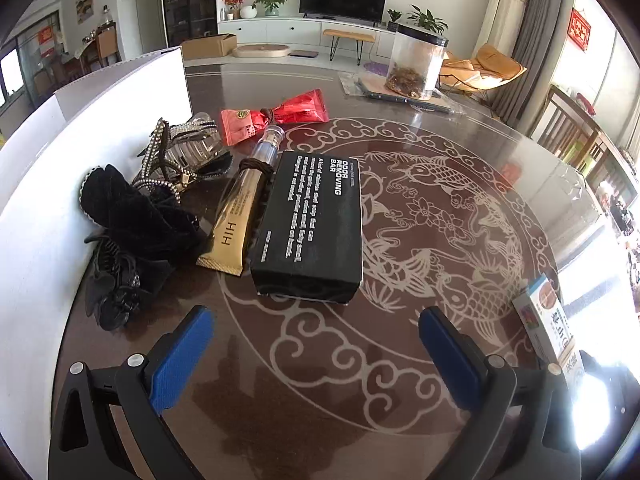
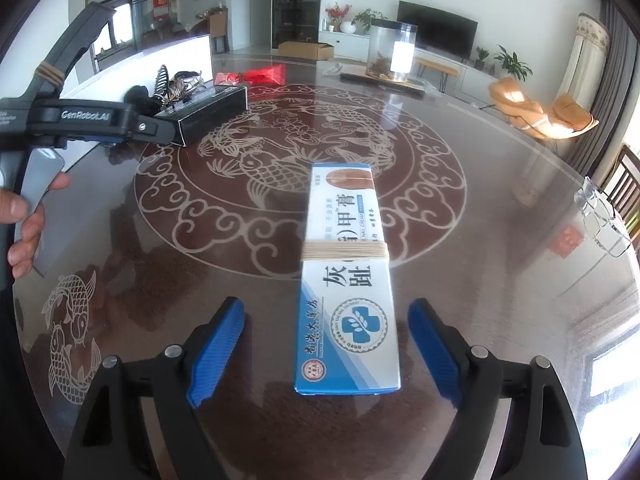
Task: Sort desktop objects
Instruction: 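Grasp the black odor removing bar box with the left tool while the right tool holds the medicine box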
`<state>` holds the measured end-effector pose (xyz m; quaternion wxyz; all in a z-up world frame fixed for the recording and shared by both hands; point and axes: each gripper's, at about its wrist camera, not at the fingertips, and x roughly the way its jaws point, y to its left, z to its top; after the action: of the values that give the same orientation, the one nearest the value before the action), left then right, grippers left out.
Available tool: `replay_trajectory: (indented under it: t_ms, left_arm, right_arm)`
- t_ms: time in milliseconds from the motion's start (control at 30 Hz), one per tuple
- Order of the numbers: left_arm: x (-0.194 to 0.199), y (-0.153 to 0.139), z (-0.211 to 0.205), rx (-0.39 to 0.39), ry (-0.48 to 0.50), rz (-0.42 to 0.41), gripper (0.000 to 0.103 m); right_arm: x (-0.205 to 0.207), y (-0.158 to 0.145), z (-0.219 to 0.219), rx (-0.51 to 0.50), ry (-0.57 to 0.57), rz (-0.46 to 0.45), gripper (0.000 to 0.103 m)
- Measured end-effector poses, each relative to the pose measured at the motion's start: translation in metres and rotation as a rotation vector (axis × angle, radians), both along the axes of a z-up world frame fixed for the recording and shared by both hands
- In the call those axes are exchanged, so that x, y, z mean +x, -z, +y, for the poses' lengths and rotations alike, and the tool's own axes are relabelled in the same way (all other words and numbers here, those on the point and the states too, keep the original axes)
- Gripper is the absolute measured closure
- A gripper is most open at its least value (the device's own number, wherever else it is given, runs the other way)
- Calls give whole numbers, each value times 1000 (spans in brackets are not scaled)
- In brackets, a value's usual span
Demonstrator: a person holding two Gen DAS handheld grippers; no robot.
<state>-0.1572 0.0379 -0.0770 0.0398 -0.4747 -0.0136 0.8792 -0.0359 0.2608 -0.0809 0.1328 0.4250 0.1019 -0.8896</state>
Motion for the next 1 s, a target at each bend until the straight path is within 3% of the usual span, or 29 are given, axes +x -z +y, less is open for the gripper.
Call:
replay_trajectory:
  t_ms: [233, 300, 367, 400, 467, 600, 800, 967, 1000]
  left_arm:
    - [-69, 22, 12, -122, -46, -91, 0]
    - [-70, 24, 20, -155, -21, -63, 0]
    - [-65, 23, 26, -130, 28, -23, 0]
    - [-61, 21, 27, -127, 33, -1, 25]
    - [-54, 21, 26, -96, 23, 11, 45]
    - [-28, 21, 17, -72, 33, 1, 45]
    - [55, 20, -3, -50, 62, -53, 45]
    - [109, 22, -12, -66, 59, 11, 44]
    - [112, 23, -11, -71, 51, 18, 36]
  right_arm:
    - [0, -2, 2, -28, -10, 4, 18]
    - [-1, -2, 4, -36, -5, 0, 18]
    - [-2, -2, 6, -46, 0, -1, 18]
    - [-3, -2, 7, -51, 4, -4, 18]
    - [-6, 0, 8, -57, 12, -13, 14]
    - [-6, -1, 9, -61, 18, -12, 14]
    - [-4, -1, 4, -39, 2, -4, 14]
    - [-3, 2, -3, -3, -24, -9, 14]
    - [-3, 3, -4, 4, -28, -11, 13]
